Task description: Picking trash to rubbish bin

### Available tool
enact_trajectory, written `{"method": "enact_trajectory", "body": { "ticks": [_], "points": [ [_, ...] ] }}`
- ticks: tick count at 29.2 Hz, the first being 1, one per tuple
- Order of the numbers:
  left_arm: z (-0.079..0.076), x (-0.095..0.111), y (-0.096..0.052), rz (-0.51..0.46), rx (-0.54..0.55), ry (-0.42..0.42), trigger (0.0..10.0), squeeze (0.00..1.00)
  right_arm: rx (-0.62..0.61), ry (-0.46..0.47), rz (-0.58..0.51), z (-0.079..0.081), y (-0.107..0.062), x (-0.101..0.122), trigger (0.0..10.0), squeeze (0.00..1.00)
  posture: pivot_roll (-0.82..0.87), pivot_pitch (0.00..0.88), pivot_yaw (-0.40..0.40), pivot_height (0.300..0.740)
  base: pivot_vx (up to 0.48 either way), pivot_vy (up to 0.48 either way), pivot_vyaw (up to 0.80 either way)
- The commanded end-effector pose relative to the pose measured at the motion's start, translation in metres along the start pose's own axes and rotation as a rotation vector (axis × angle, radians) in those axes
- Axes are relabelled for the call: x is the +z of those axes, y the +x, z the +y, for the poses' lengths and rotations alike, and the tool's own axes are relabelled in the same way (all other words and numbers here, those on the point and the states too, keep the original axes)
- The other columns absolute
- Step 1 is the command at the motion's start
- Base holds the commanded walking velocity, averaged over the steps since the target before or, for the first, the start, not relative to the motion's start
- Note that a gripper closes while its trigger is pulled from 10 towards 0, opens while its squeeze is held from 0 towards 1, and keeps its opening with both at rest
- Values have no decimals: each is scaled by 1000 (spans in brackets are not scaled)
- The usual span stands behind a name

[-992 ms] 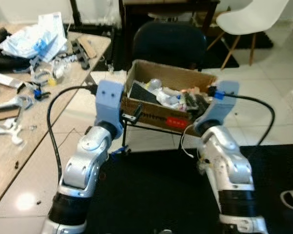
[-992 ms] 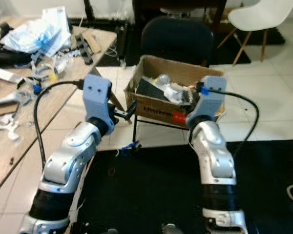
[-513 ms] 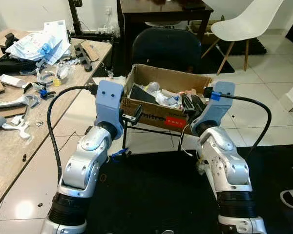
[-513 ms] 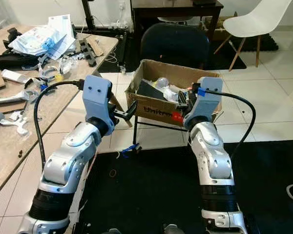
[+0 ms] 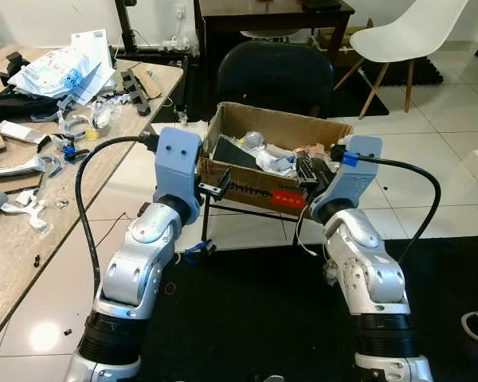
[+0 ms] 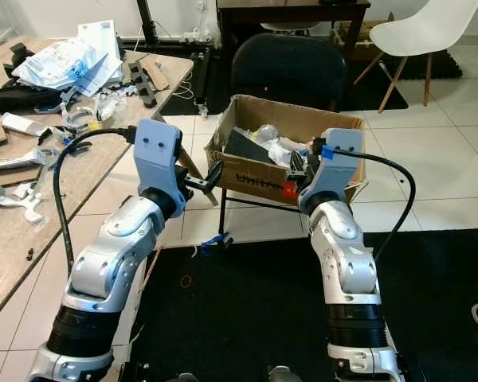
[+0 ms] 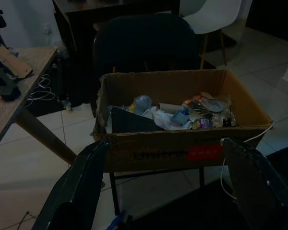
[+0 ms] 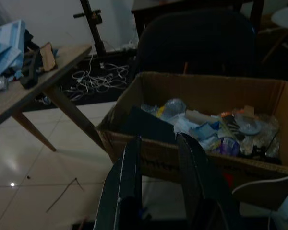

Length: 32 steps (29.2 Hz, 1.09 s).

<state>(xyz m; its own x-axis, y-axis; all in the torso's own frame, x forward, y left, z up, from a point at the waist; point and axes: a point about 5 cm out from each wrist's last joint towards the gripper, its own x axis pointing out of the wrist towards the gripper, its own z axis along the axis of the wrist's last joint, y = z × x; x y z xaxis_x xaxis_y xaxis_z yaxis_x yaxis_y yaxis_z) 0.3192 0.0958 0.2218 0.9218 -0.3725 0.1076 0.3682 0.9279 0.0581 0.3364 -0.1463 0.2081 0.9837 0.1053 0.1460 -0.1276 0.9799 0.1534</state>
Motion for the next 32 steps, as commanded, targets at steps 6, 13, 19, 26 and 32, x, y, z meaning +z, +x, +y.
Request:
{"method": "enact_trajectory", "body": {
  "ticks": [6, 13, 19, 26, 32],
  "points": [
    [-7, -6, -2, 21, -32, 2, 10000, 0, 22, -18, 48, 4, -5, -7, 10000, 0, 8, 178, 20, 740, 0, 0, 0],
    [-11, -3, -2, 8, -56, 4, 10000, 0, 27, -17, 49, 6, -3, -5, 10000, 0, 3, 183, 15, 740, 0, 0, 0],
    [-11, -3, -2, 3, -44, 1, 10000, 0, 29, -38, 60, 6, -4, -5, 10000, 0, -4, 180, 8, 740, 0, 0, 0],
    [-11, -4, -2, 3, -40, -3, 10000, 0, 65, -107, 72, 10, -4, -5, 10000, 0, -9, 179, 1, 740, 0, 0, 343],
    [-11, -7, -4, 18, -35, 0, 10000, 0, 78, -113, 75, 12, -4, -5, 10000, 0, -7, 178, -1, 740, 0, 0, 800]
  ]
}}
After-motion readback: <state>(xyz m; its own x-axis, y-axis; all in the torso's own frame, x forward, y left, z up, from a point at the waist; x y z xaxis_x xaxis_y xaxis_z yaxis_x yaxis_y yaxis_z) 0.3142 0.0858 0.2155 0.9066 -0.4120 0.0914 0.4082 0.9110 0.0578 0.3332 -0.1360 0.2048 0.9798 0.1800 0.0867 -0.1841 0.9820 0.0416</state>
